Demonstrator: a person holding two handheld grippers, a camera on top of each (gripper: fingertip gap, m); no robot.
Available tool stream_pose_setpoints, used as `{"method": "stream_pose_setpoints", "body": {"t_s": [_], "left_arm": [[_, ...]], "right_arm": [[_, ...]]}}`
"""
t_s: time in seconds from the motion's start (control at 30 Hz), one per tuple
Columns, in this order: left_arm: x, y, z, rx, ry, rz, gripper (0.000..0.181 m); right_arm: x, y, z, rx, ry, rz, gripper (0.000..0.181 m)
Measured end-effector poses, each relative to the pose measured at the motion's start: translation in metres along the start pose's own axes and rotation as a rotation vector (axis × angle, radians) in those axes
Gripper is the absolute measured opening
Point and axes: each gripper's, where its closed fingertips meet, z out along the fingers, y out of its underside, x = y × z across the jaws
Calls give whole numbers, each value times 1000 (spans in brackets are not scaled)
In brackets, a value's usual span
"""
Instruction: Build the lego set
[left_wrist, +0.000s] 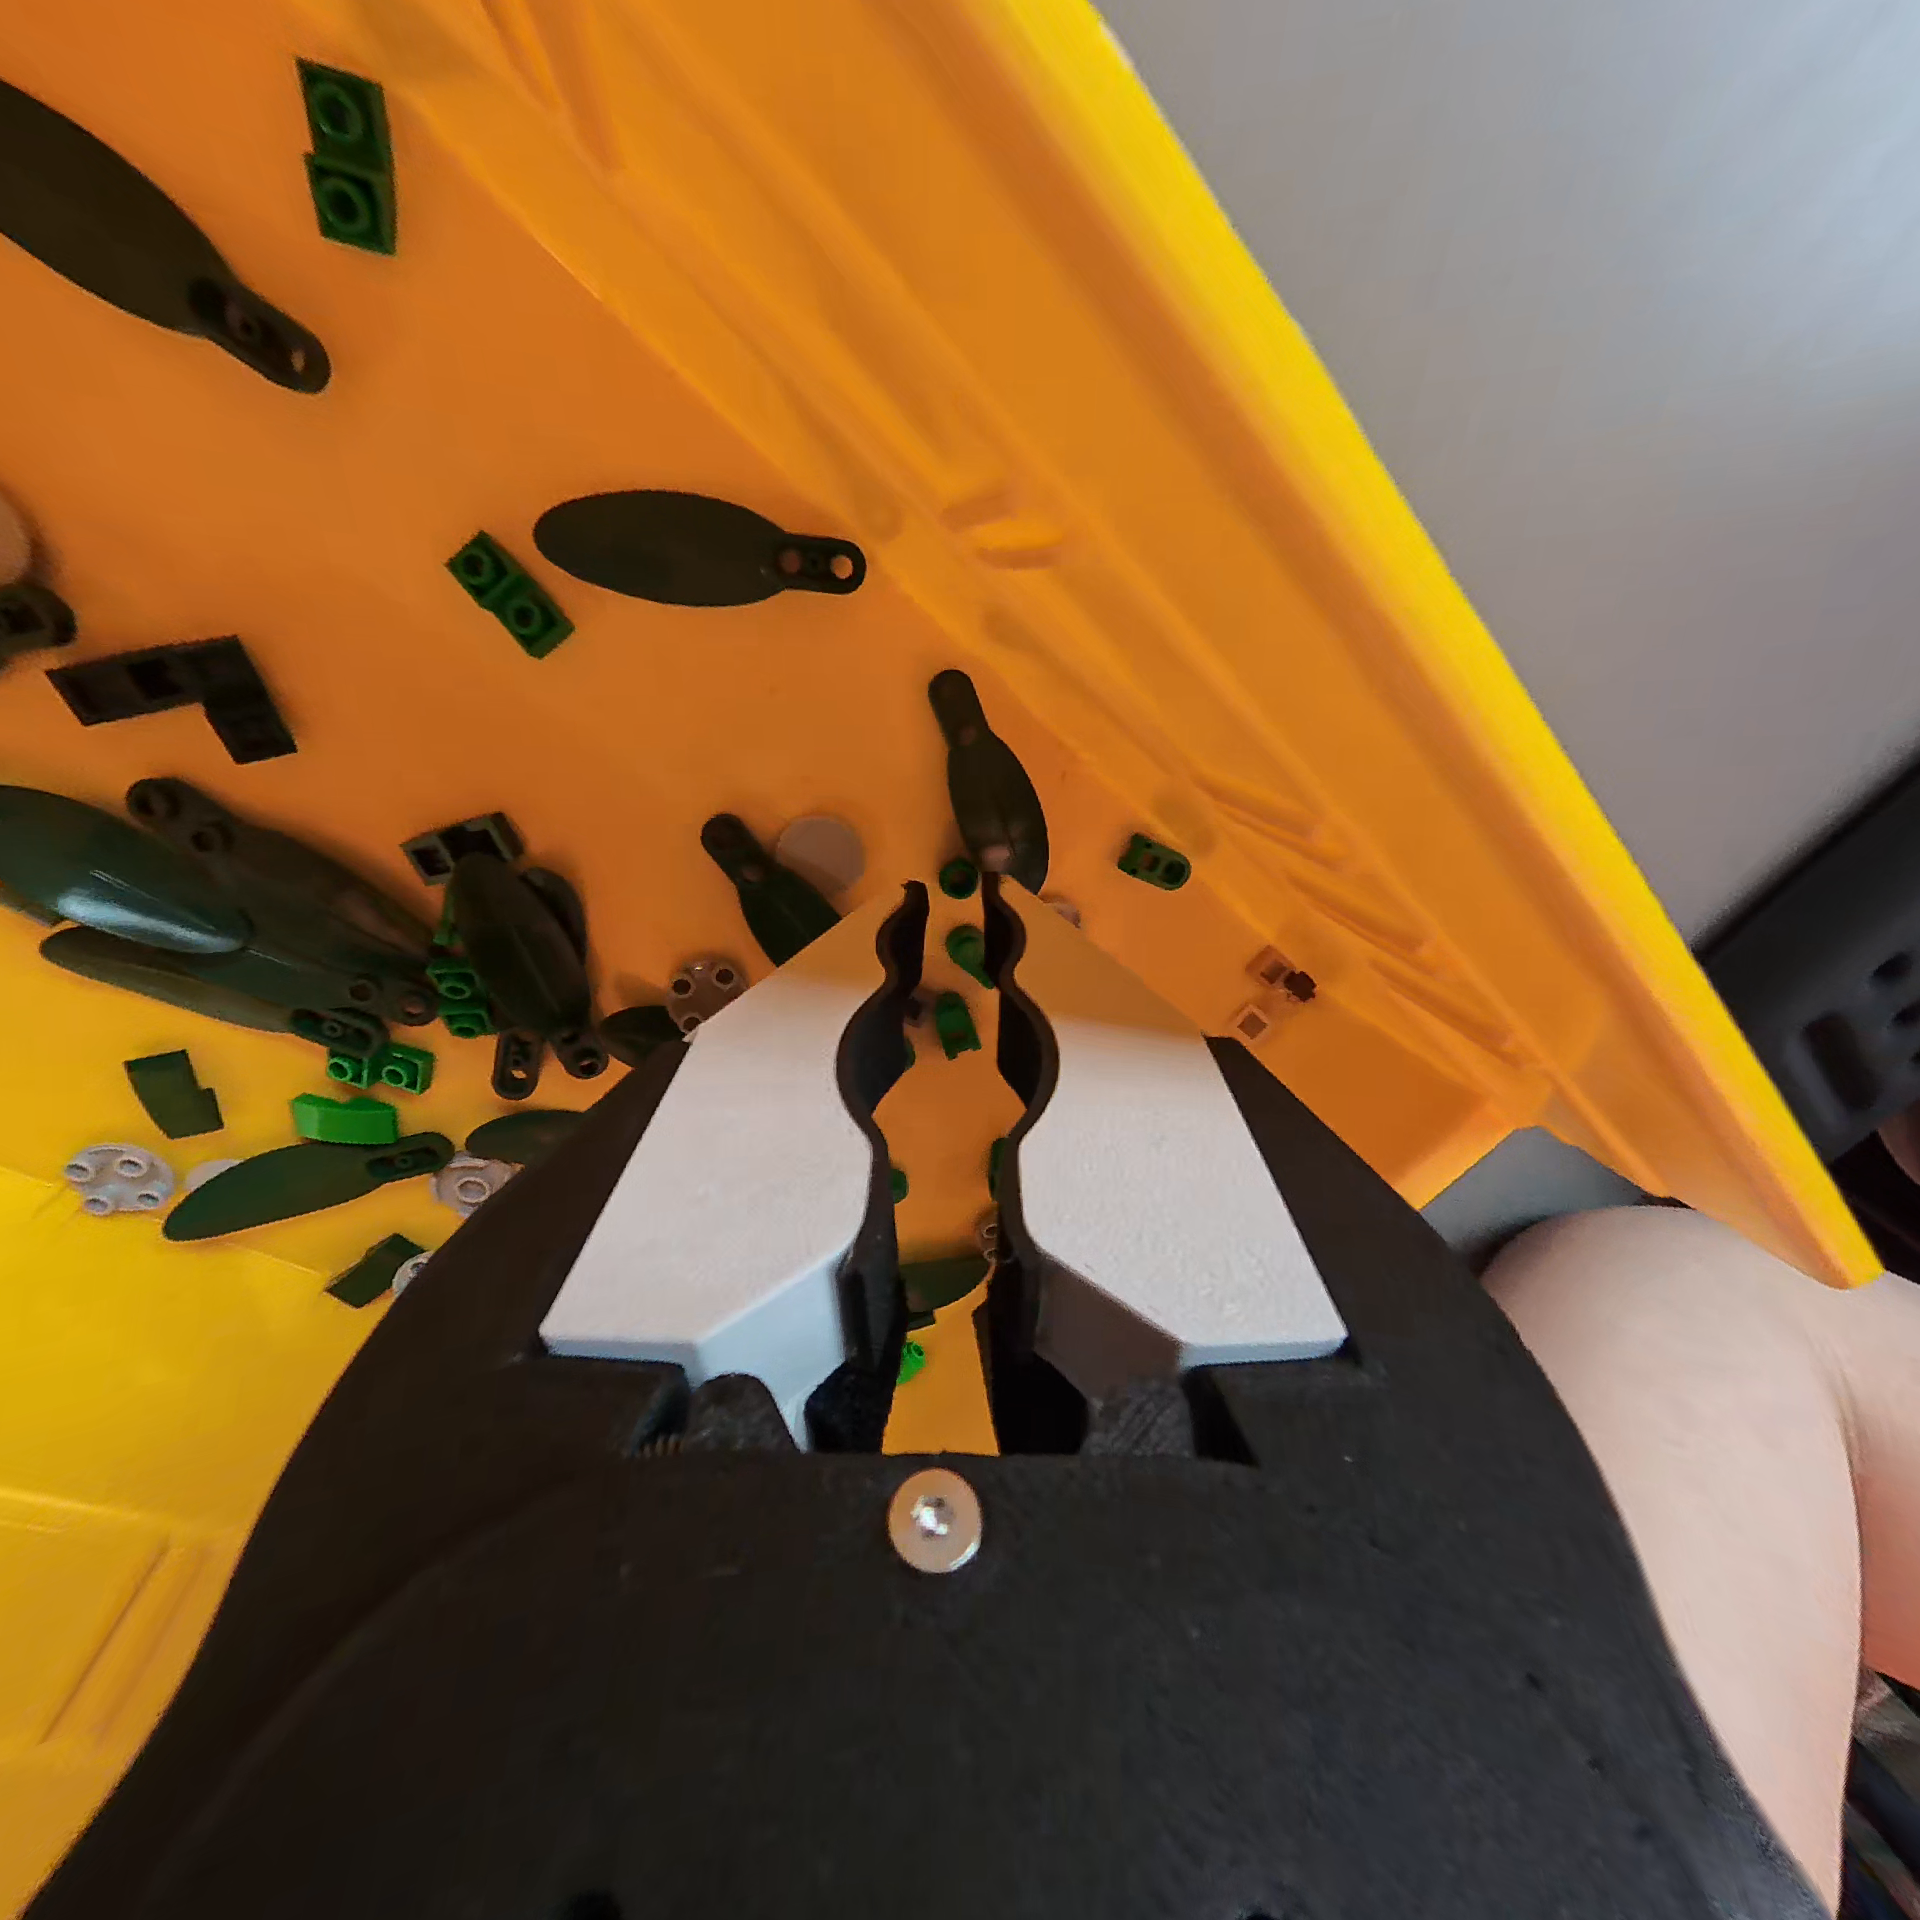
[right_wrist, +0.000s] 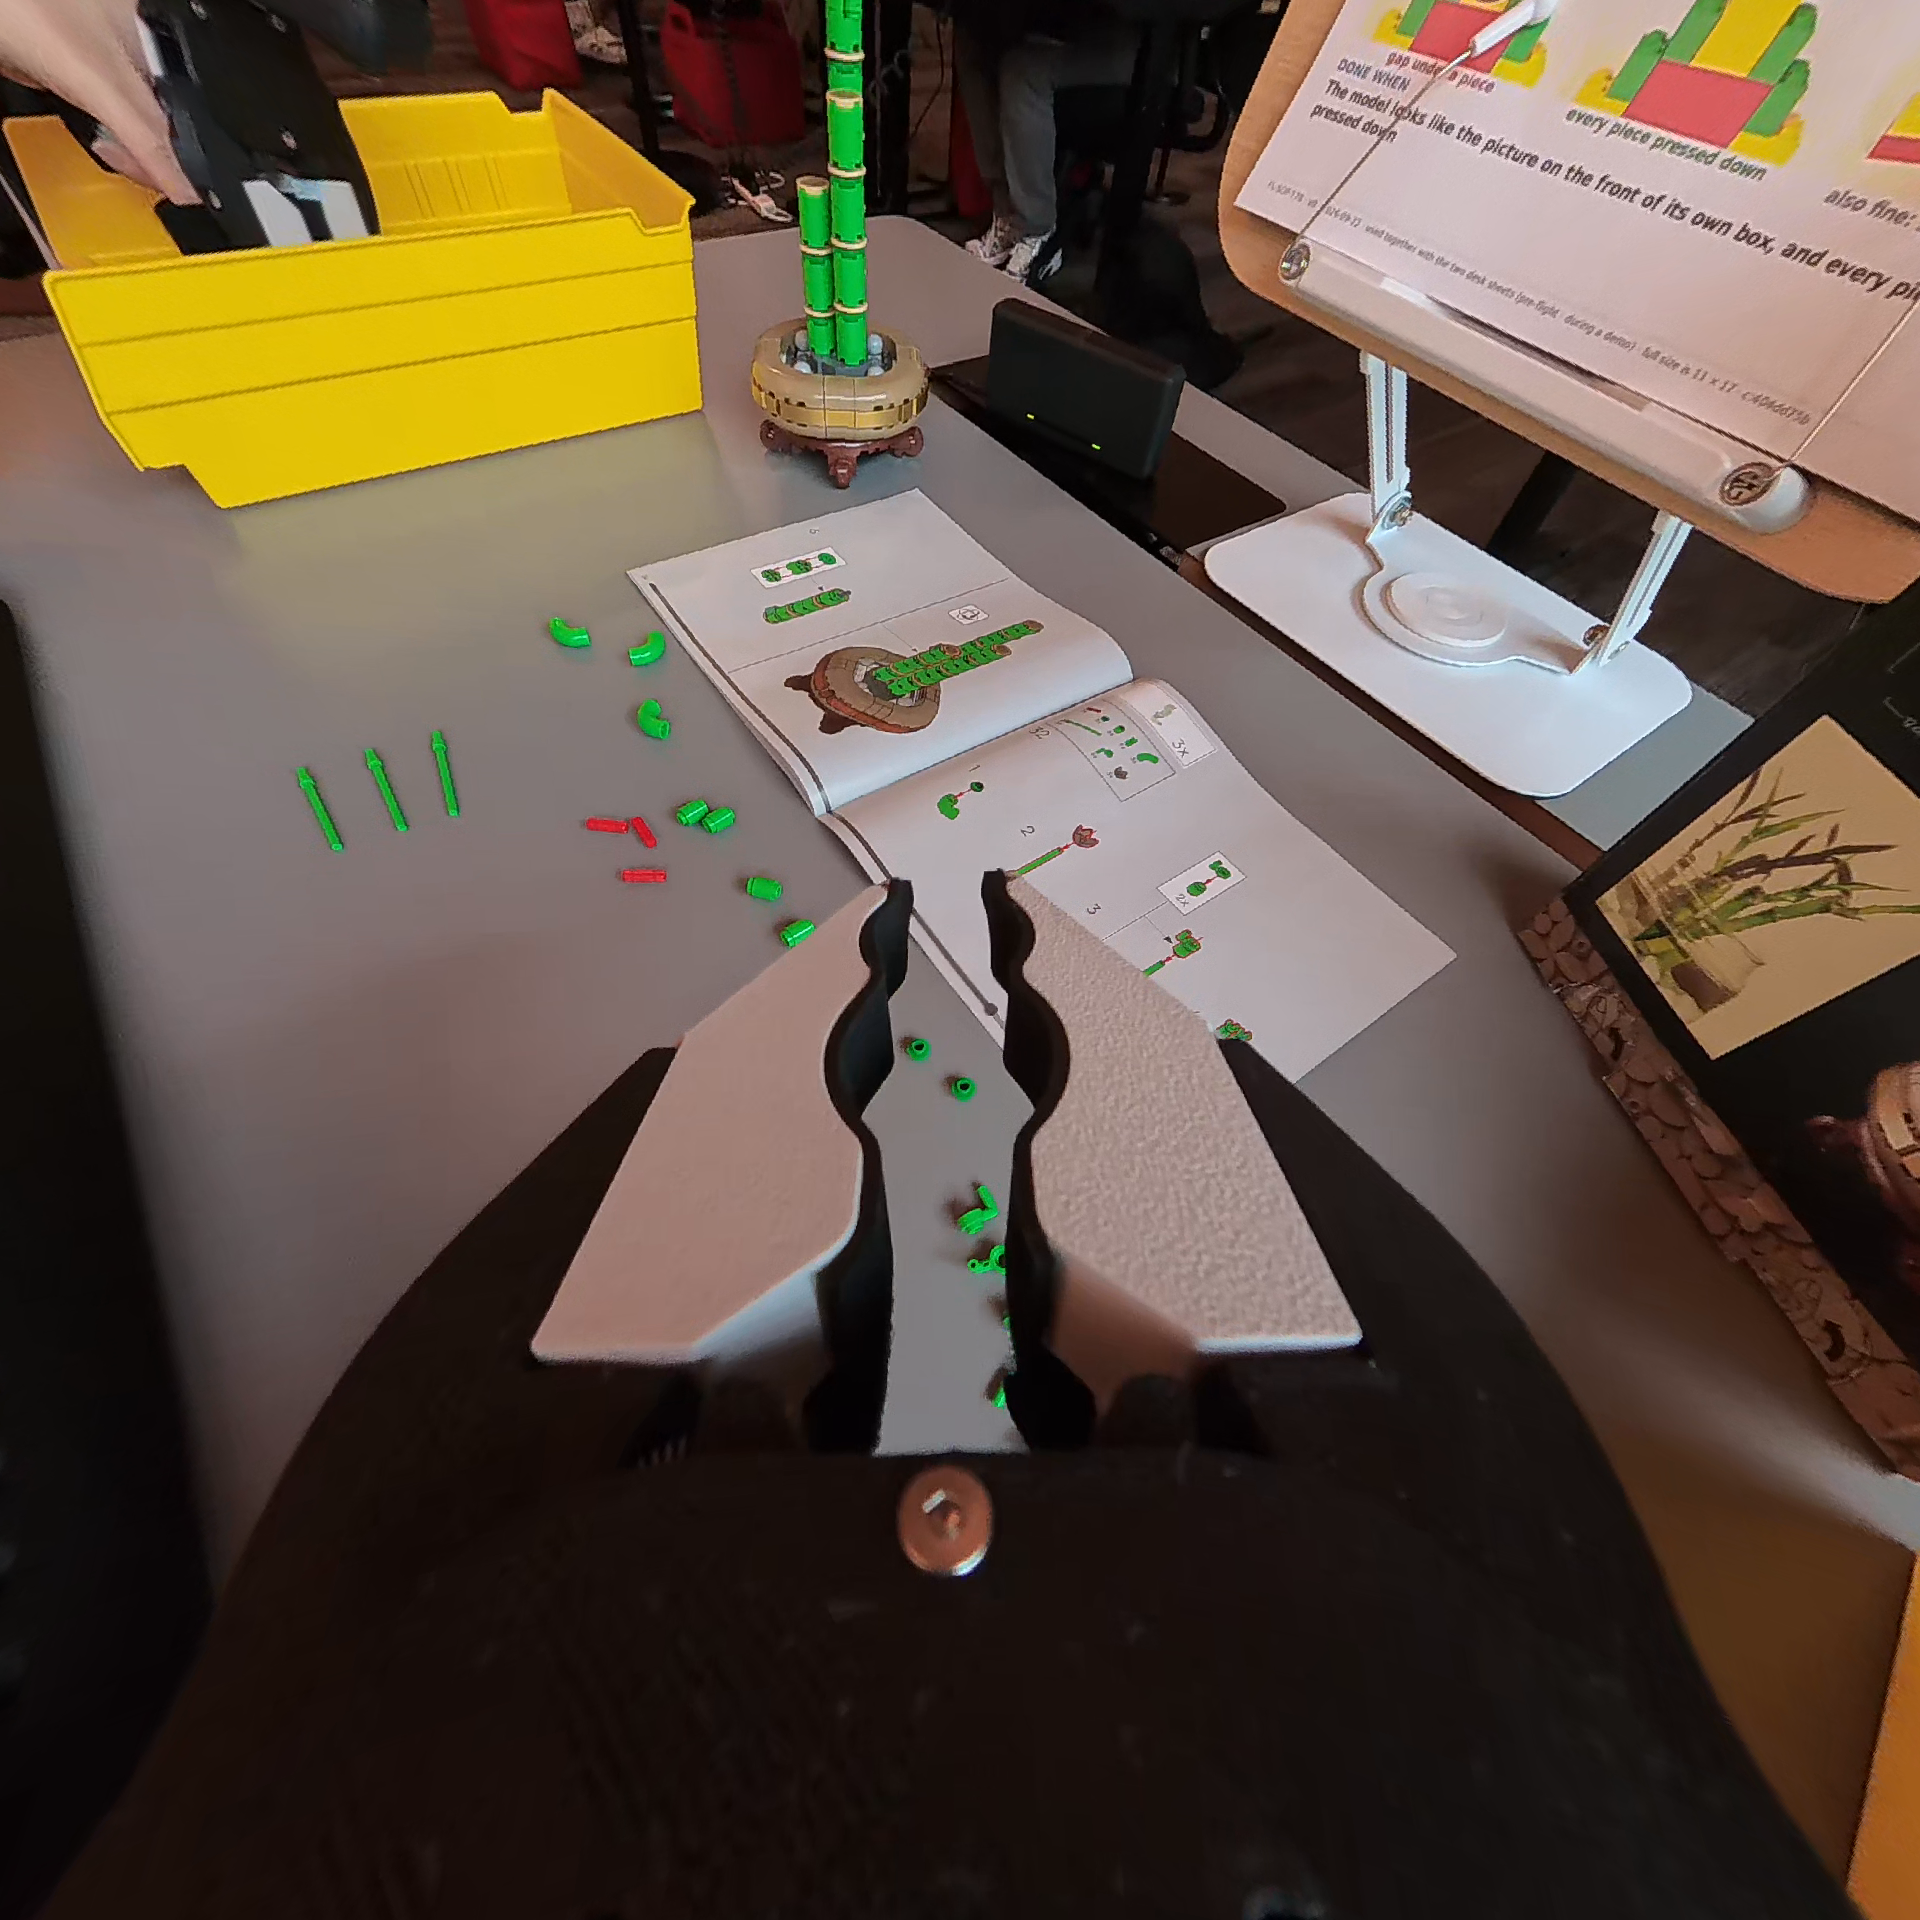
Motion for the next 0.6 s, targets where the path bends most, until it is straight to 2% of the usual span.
{"method": "stream_pose_setpoints", "body": {"t_s": [0.6], "left_arm": [[-6, 4, 2, -31, -27, 17, 3]], "right_arm": [[-2, 7, 2, -33, -16, -4, 14]]}}
